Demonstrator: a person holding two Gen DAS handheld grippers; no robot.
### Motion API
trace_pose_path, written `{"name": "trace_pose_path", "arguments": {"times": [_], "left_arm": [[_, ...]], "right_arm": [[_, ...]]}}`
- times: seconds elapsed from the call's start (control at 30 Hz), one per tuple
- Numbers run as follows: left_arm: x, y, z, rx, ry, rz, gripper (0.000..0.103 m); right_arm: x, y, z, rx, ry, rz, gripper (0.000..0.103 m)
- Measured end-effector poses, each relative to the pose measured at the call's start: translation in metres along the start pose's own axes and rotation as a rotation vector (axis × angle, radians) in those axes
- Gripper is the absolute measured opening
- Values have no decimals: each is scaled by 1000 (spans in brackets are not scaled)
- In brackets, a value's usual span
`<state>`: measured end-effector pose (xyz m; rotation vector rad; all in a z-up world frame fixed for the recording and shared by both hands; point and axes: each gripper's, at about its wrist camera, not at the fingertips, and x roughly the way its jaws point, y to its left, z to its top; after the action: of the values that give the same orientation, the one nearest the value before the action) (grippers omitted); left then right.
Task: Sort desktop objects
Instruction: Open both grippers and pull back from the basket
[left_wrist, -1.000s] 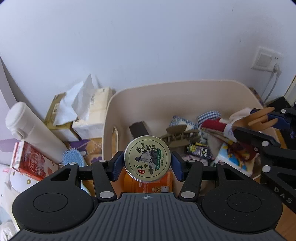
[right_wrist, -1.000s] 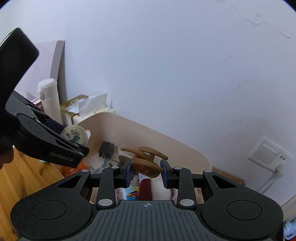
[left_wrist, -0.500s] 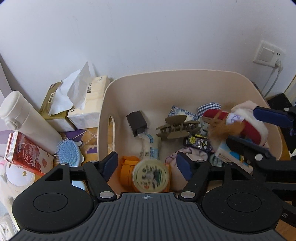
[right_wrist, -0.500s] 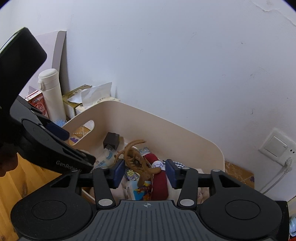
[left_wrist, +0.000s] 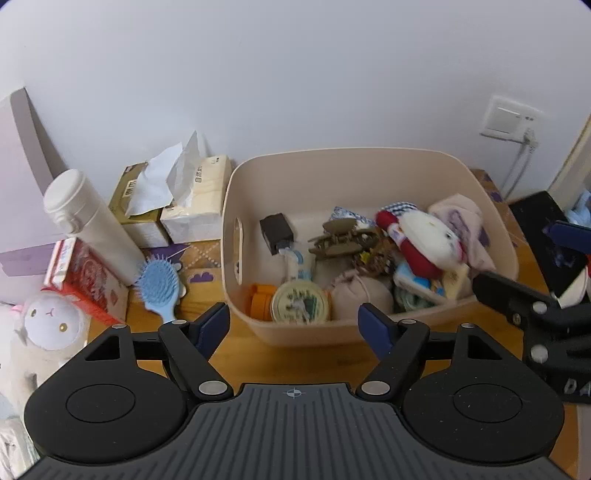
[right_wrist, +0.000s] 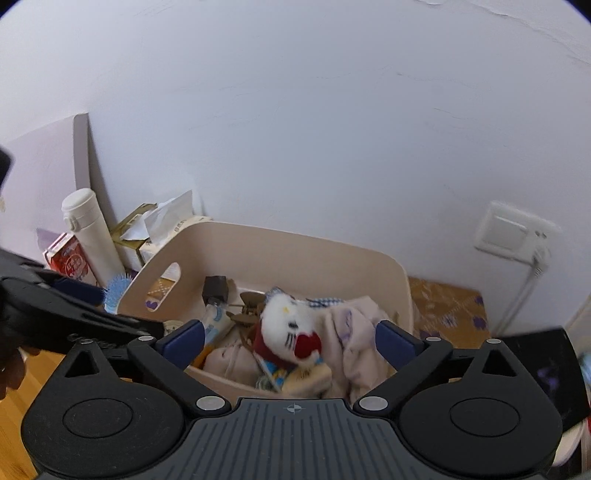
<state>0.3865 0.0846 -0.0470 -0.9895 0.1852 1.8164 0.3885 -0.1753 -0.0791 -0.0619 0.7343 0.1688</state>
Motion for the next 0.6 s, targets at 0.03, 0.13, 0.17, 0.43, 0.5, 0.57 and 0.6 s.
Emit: {"name": "trace_pose_path", "arguments": {"times": [0.03, 0.13, 0.17, 0.43, 0.5, 0.57, 0.6], "left_arm": [[-6, -1, -3, 1, -8, -1, 78], [-24, -4, -16, 9, -28, -3, 78], [-31, -4, -20, 12, -34, -4, 78], [-84, -7, -51, 27, -72, -18, 81], [-97, -8, -60, 31, -81, -30, 83], [-107, -9, -70, 40, -79, -41, 83], [-114, -10, -75, 41, -79, -43, 83]], "right_arm": [[-5, 1, -2, 7, 0, -10, 102], [-21, 0, -11, 42, 8, -12, 103], [-26, 1, -14, 51, 8, -5, 103], [-83, 11, -43, 114, -4, -21, 103], [-97, 11, -51, 129, -4, -5, 103], [-110, 12, -58, 141, -4, -10, 103], [-117, 12, -63, 148, -6, -14, 103]]}}
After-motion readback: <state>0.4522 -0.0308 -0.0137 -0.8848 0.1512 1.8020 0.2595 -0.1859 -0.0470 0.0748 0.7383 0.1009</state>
